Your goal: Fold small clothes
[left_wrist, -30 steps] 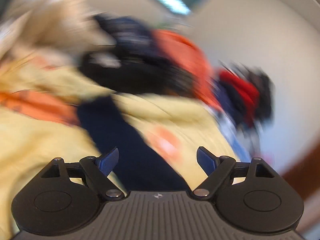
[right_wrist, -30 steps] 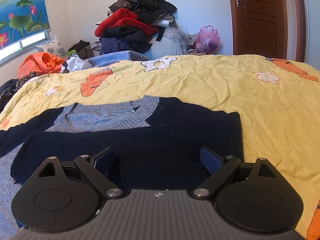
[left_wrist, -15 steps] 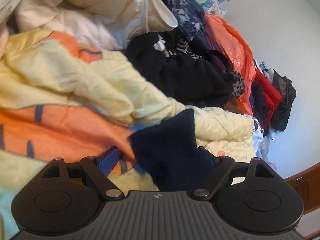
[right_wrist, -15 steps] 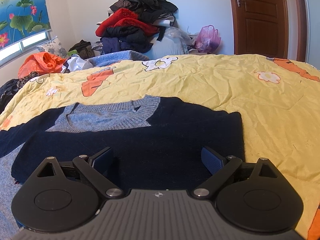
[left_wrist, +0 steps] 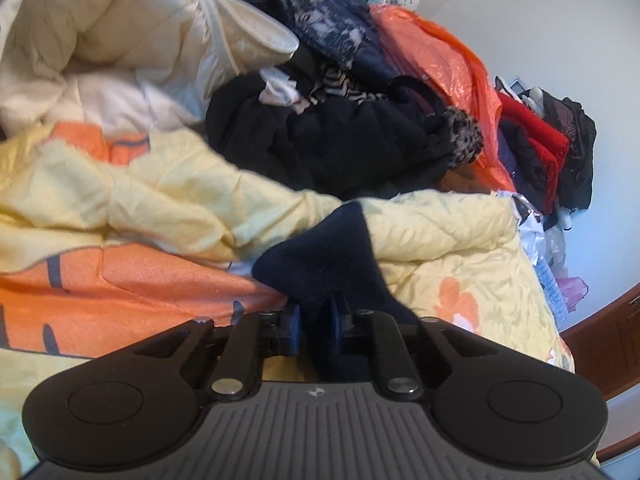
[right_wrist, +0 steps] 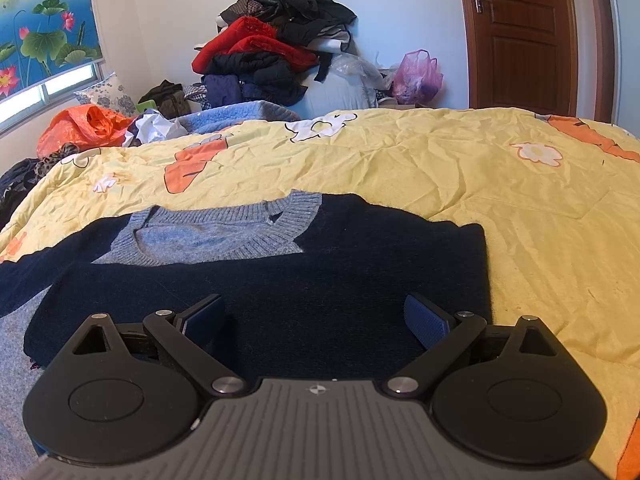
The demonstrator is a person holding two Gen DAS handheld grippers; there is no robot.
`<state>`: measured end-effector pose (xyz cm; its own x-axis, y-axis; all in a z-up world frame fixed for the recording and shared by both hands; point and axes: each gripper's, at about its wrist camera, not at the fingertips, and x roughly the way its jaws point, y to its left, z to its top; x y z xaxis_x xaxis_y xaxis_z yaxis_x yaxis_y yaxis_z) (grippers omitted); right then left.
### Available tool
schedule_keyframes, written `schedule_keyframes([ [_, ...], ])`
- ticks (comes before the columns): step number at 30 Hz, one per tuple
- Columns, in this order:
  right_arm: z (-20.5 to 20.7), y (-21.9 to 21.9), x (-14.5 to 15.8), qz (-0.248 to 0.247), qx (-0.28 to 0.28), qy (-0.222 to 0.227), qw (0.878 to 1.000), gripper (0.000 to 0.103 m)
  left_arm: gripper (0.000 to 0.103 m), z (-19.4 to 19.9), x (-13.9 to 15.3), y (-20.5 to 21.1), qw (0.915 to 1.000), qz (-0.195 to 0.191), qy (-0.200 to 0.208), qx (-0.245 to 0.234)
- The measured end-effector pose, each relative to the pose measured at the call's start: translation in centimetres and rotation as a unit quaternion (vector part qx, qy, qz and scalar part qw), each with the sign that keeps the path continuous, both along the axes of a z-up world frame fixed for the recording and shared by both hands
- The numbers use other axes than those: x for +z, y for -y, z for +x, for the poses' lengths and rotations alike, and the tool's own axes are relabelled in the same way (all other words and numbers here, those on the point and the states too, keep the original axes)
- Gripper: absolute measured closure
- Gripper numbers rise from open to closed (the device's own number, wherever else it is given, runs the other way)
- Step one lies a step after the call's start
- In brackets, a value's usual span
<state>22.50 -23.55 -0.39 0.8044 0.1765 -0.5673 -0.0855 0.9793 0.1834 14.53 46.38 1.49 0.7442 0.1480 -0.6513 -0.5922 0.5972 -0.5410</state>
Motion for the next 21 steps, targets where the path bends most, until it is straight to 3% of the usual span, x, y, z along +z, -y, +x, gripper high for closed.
schedule_keyframes([
  [3,0.0,0.1,0.0,0.003,0.001,0.001,1.000,0.008,0.095,-0.1,1.9,0.5,0.9997,0.012,0.018,-0.008],
  [10,-0.1,0.3,0.0,0.015,0.001,0.003,1.000,0.008,0.096,2.0,6.9,5.7,0.9918,0.095,0.039,-0.076],
  [12,-0.1,0.4,0.0,0.016,0.001,0.003,1.000,0.008,0.098,2.8,8.3,8.9,0.9841,0.134,0.042,-0.108],
  [15,-0.1,0.5,0.0,0.019,0.001,0.003,1.000,0.008,0.098,4.0,9.2,15.2,0.9631,0.196,0.043,-0.179],
  [18,-0.2,0.7,0.0,0.027,0.002,0.005,1.000,0.008,0.097,4.1,8.5,19.9,0.9487,0.214,0.047,-0.228],
  [20,-0.2,0.9,0.0,0.033,0.002,0.006,0.999,0.008,0.093,3.7,7.4,20.2,0.9539,0.201,0.041,-0.219],
  [21,-0.2,1.0,0.0,0.037,0.002,0.006,0.999,0.008,0.090,3.4,6.7,19.4,0.9617,0.184,0.035,-0.201],
])
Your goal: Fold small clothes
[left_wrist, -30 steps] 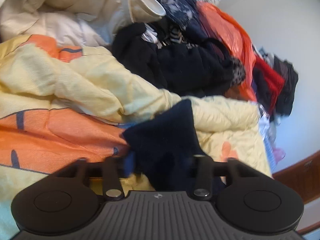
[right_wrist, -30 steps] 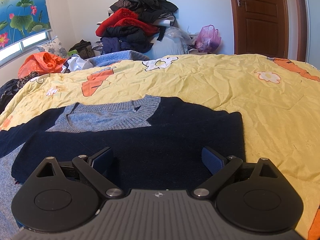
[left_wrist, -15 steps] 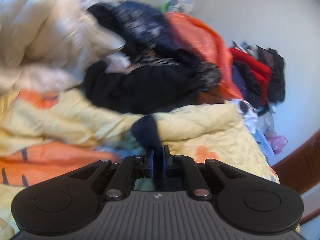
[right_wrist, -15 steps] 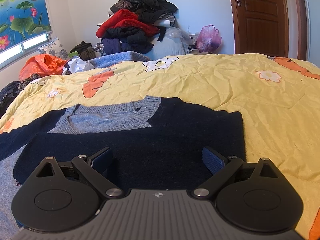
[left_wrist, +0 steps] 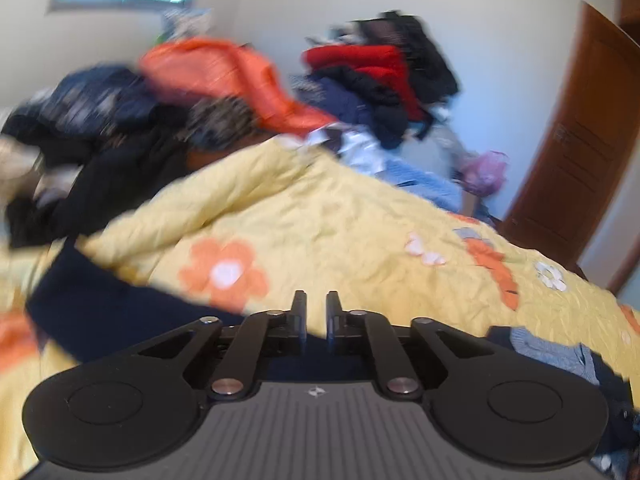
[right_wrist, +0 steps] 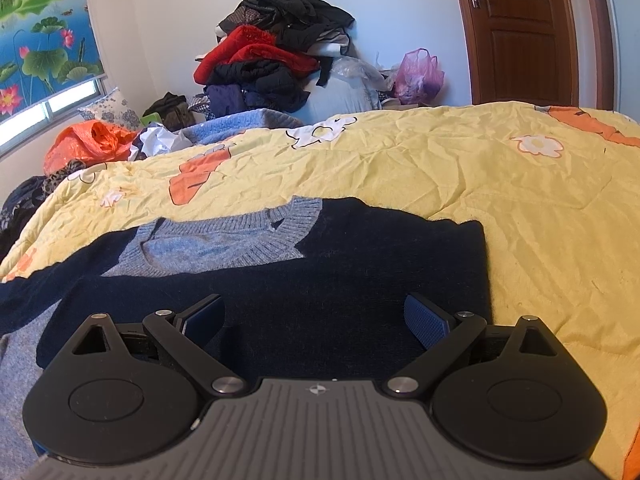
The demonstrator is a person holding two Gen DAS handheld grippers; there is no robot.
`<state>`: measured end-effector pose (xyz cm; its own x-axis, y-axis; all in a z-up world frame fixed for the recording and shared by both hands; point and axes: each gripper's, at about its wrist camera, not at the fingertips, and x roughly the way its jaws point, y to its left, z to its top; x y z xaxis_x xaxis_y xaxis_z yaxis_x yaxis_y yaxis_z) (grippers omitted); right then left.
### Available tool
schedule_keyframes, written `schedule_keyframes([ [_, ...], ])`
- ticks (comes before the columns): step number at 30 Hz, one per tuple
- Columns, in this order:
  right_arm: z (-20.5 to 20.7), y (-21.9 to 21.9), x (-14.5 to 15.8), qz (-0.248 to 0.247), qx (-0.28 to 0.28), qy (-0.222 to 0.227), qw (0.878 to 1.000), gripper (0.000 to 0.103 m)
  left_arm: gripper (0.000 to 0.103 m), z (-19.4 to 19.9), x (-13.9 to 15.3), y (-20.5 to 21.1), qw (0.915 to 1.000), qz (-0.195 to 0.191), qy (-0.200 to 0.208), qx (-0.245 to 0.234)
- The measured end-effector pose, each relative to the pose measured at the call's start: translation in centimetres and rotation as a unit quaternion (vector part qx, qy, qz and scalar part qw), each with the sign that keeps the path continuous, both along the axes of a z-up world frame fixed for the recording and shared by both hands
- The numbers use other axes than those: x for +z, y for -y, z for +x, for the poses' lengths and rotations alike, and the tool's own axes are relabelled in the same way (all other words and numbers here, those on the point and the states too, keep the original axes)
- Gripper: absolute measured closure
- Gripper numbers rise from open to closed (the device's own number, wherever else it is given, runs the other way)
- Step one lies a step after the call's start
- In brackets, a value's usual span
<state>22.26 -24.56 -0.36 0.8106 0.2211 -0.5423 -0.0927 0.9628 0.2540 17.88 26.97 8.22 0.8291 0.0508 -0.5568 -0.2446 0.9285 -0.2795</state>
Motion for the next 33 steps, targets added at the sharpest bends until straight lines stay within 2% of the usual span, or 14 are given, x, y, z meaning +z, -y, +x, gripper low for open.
schedule_keyframes([
  [2,0.0,0.2,0.0,0.005,0.000,0.001,1.000,0.008,0.081,-0.8,-1.5,-3.2,0.9970,-0.052,-0.014,0.055],
  [3,0.0,0.2,0.0,0.005,0.000,0.001,1.000,0.008,0.066,-1.5,-2.3,-5.4,0.9922,-0.084,-0.020,0.090],
  [4,0.0,0.1,0.0,0.005,0.000,0.001,1.000,0.008,0.042,-2.3,-3.2,-8.1,0.9840,-0.120,-0.024,0.130],
  [5,0.0,0.1,0.0,0.004,0.000,0.000,1.000,0.008,0.032,-3.4,-3.9,-10.6,0.9718,-0.154,-0.020,0.177],
  [8,0.0,0.0,0.0,-0.001,0.001,0.000,1.000,0.008,0.027,-7.1,-5.5,-17.0,0.9282,-0.230,0.018,0.292],
  [10,0.0,0.0,0.0,-0.004,0.001,-0.001,1.000,0.008,0.028,-8.4,-6.7,-20.2,0.9081,-0.273,0.023,0.317],
  [11,0.1,-0.1,0.0,-0.005,0.001,-0.001,1.000,0.008,0.028,-8.7,-7.2,-21.2,0.9036,-0.287,0.024,0.317],
  [12,0.1,-0.1,0.0,-0.006,0.001,-0.001,1.000,0.008,0.033,-8.8,-7.5,-21.8,0.9024,-0.291,0.024,0.317],
  [13,0.1,-0.1,0.0,-0.007,0.001,-0.002,1.000,0.008,0.044,-8.8,-7.7,-22.1,0.9046,-0.289,0.027,0.312],
  [14,0.1,-0.1,0.0,-0.008,0.002,-0.002,1.000,0.008,0.047,-8.5,-7.9,-22.3,0.9099,-0.289,0.027,0.297],
  [19,0.2,-0.5,0.0,-0.022,0.002,-0.005,1.000,0.008,0.048,-5.9,-8.5,-21.1,0.9283,-0.266,0.002,0.260],
  [27,0.3,-0.7,-0.1,-0.030,0.001,-0.006,1.000,0.007,0.051,-5.2,-8.5,-19.9,0.9361,-0.272,0.016,0.223],
  [30,0.3,-0.8,-0.1,-0.029,0.001,-0.006,1.000,0.007,0.051,-5.3,-8.4,-19.9,0.9346,-0.287,0.026,0.208],
  [33,0.3,-0.8,-0.1,-0.032,0.002,-0.007,0.999,0.007,0.051,-4.8,-8.6,-19.7,0.9396,-0.273,0.009,0.206],
])
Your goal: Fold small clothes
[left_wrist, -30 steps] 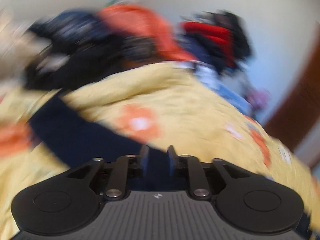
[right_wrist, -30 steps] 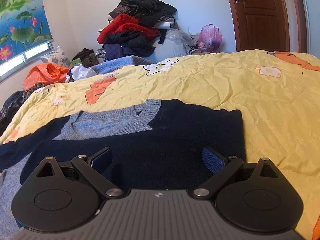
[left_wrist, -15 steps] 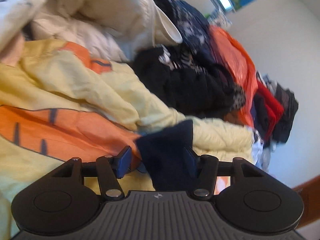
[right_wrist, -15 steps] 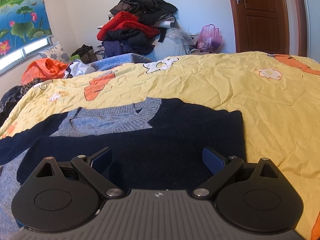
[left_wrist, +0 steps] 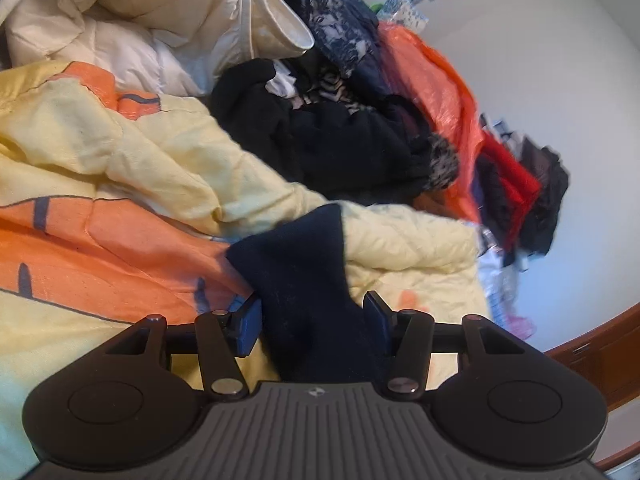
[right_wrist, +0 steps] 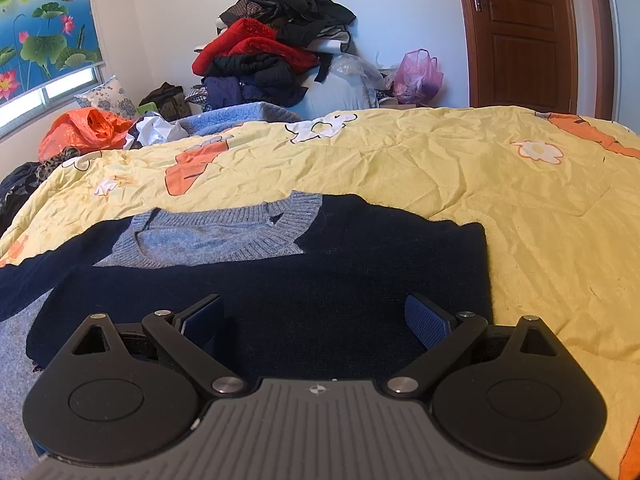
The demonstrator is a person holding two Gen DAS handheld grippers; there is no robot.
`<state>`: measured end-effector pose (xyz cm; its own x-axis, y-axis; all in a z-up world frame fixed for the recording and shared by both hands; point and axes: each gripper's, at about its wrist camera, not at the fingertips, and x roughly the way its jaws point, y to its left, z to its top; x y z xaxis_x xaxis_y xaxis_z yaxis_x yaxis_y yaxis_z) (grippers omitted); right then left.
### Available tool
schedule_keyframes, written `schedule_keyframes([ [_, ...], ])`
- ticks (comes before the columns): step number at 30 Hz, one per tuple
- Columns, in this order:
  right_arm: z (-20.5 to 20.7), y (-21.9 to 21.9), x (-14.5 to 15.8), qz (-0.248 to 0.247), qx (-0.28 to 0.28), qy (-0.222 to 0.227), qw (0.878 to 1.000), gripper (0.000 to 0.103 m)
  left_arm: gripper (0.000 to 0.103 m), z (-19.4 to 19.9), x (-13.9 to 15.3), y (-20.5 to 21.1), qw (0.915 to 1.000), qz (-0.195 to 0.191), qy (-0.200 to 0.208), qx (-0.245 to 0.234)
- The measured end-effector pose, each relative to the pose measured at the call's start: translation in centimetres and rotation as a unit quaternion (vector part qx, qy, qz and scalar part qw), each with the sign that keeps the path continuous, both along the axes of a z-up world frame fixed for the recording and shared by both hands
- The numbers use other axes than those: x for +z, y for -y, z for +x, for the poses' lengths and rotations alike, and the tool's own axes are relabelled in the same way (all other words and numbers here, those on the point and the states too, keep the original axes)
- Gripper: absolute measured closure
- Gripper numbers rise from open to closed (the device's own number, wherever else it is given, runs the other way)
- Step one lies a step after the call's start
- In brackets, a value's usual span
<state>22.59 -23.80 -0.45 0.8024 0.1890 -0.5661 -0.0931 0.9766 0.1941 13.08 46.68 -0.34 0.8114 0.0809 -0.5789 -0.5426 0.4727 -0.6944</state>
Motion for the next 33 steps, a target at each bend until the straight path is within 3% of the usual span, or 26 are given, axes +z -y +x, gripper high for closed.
schedule_keyframes([
  [2,0.0,0.0,0.0,0.001,0.000,0.000,1.000,0.007,0.053,0.3,-0.4,0.0,0.9997,0.010,-0.020,0.008],
  [4,0.0,0.0,0.0,0.001,0.000,0.000,1.000,0.007,0.087,0.7,-0.6,0.0,0.9989,0.027,-0.036,0.014],
  [5,0.0,0.0,0.0,0.001,0.000,0.000,1.000,0.007,0.091,0.8,-0.6,-0.1,0.9984,0.035,-0.041,0.016],
  [11,0.0,0.1,0.0,0.006,0.000,0.001,1.000,0.007,0.096,1.4,1.5,2.0,0.9914,0.118,-0.056,0.018],
  [13,0.0,0.1,0.0,0.007,0.000,0.001,1.000,0.007,0.097,1.5,3.4,3.9,0.9870,0.154,-0.041,0.017],
  [16,0.0,0.1,0.0,0.009,0.000,0.001,1.000,0.007,0.097,1.7,7.2,10.6,0.9690,0.246,0.020,-0.004],
  [18,0.0,0.1,0.0,0.009,0.000,0.001,1.000,0.007,0.097,2.3,8.8,17.7,0.9409,0.328,0.053,-0.064],
  [19,0.0,0.2,0.0,0.008,0.000,0.001,1.000,0.007,0.097,2.5,9.0,21.5,0.9260,0.359,0.067,-0.097],
  [20,0.0,0.2,0.0,0.009,0.000,0.001,1.000,0.007,0.097,2.7,8.7,24.9,0.9167,0.369,0.075,-0.134],
  [23,-0.1,0.3,0.0,0.013,0.000,0.002,1.000,0.007,0.097,3.7,6.0,33.0,0.9118,0.321,0.067,-0.247],
  [25,-0.1,0.3,0.0,0.015,0.000,0.002,1.000,0.007,0.096,3.7,3.7,37.6,0.9027,0.310,0.049,-0.294],
  [29,-0.1,0.4,0.0,0.018,0.000,0.002,1.000,0.007,0.097,2.8,0.8,42.1,0.8965,0.301,0.027,-0.325],
  [31,-0.1,0.6,0.0,0.023,0.000,0.003,1.000,0.007,0.097,2.1,0.5,43.3,0.8818,0.344,0.032,-0.321],
  [33,-0.1,0.6,0.0,0.025,0.000,0.003,1.000,0.007,0.097,1.7,0.4,43.4,0.8793,0.355,0.042,-0.314],
])
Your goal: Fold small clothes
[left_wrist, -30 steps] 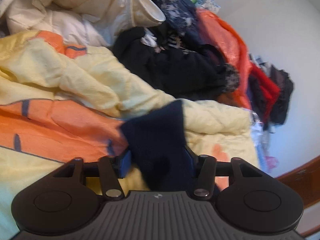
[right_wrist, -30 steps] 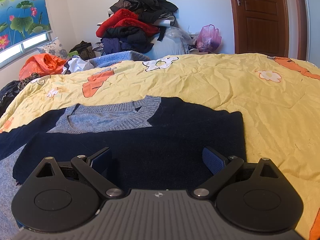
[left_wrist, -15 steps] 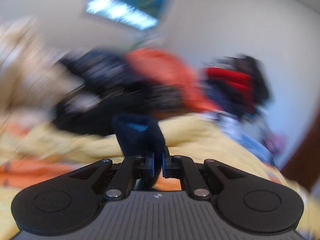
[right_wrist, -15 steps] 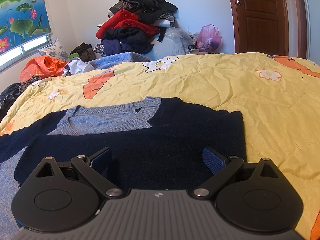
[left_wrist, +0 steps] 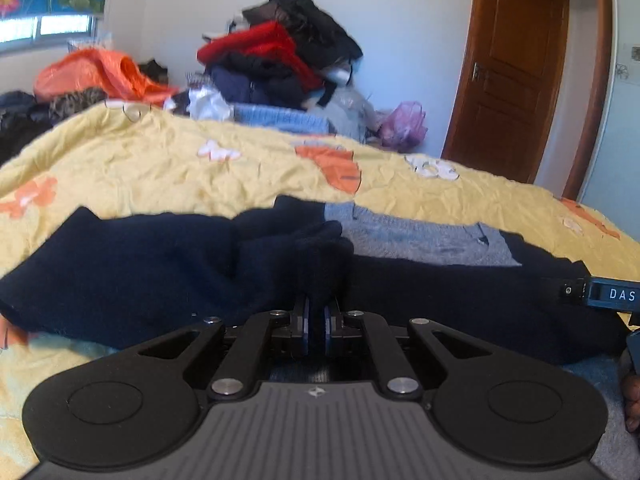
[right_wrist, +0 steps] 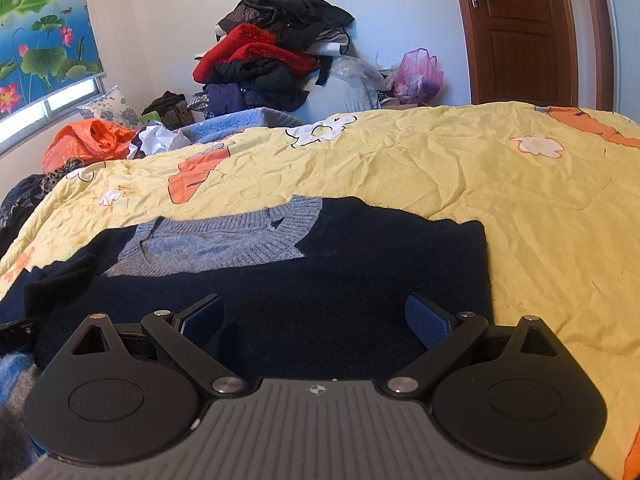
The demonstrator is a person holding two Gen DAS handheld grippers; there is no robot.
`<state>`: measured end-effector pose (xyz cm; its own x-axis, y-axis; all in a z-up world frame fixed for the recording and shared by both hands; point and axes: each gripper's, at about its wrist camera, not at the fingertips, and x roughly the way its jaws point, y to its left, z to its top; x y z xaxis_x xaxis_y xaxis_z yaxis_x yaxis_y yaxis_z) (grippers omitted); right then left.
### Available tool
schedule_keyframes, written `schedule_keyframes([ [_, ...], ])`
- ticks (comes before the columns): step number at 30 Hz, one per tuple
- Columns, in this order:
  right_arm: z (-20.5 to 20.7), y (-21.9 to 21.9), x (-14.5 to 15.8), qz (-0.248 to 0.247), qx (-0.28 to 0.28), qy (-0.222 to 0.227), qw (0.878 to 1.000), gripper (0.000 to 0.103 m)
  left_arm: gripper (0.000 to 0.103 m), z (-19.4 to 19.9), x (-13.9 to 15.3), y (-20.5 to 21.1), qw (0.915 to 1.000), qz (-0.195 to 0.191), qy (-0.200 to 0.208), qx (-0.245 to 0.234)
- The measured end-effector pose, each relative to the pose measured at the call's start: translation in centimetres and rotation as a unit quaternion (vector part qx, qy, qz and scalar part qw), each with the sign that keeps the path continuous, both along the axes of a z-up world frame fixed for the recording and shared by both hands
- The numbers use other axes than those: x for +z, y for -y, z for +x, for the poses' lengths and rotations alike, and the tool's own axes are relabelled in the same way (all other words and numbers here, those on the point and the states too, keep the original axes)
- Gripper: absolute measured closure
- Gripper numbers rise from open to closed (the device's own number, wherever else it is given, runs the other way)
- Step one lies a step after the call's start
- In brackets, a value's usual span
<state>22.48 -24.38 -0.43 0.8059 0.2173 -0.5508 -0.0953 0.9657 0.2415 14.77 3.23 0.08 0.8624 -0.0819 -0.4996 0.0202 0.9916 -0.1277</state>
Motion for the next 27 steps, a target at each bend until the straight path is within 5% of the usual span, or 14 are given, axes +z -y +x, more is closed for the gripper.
schedule_keyframes([
  [4,0.4,-1.5,1.2,-0.030,-0.006,-0.017,0.999,0.010,0.097,-0.7,0.6,0.5,0.9990,0.012,0.038,0.018],
  [7,1.5,-3.9,3.9,0.077,0.056,-0.048,0.994,0.009,0.097,-1.0,1.2,0.3,0.9976,0.008,0.063,0.025],
  [9,3.6,-6.8,5.0,0.154,0.121,-0.119,0.973,0.008,0.097,-1.0,1.3,0.2,0.9975,0.005,0.066,0.026],
  [12,7.1,-11.3,4.7,0.242,0.179,-0.228,0.926,0.009,0.097,-1.2,1.5,0.5,0.9972,0.011,0.073,0.016],
  [15,9.3,-15.8,4.8,0.204,0.191,-0.253,0.926,0.012,0.097,-1.3,1.5,0.6,0.9972,0.013,0.073,0.006],
  [17,10.1,-18.1,4.5,0.167,0.191,-0.263,0.931,0.023,0.097,-1.2,1.4,0.6,0.9976,0.009,0.069,-0.005],
  [18,10.4,-19.0,4.2,0.149,0.195,-0.268,0.932,0.045,0.096,-1.1,1.3,0.5,0.9978,0.006,0.065,-0.009],
  [19,10.5,-19.7,3.9,0.129,0.200,-0.272,0.932,0.080,0.095,-1.0,1.3,0.4,0.9981,0.003,0.061,-0.008],
  [20,10.5,-20.0,3.8,0.113,0.196,-0.270,0.936,0.087,0.094,-0.8,1.2,0.2,0.9985,-0.003,0.054,-0.008],
  [23,10.0,-18.8,4.1,0.125,0.198,-0.242,0.942,0.086,0.068,-0.5,1.0,-0.8,0.9985,-0.031,0.045,-0.003],
  [25,9.9,-17.6,4.7,0.141,0.199,-0.223,0.944,0.087,0.000,-0.8,1.2,-1.5,0.9972,-0.046,0.056,0.019],
  [27,9.8,-16.1,5.5,0.156,0.202,-0.204,0.945,0.087,0.000,-1.7,1.3,-2.4,0.9926,-0.063,0.090,0.052],
])
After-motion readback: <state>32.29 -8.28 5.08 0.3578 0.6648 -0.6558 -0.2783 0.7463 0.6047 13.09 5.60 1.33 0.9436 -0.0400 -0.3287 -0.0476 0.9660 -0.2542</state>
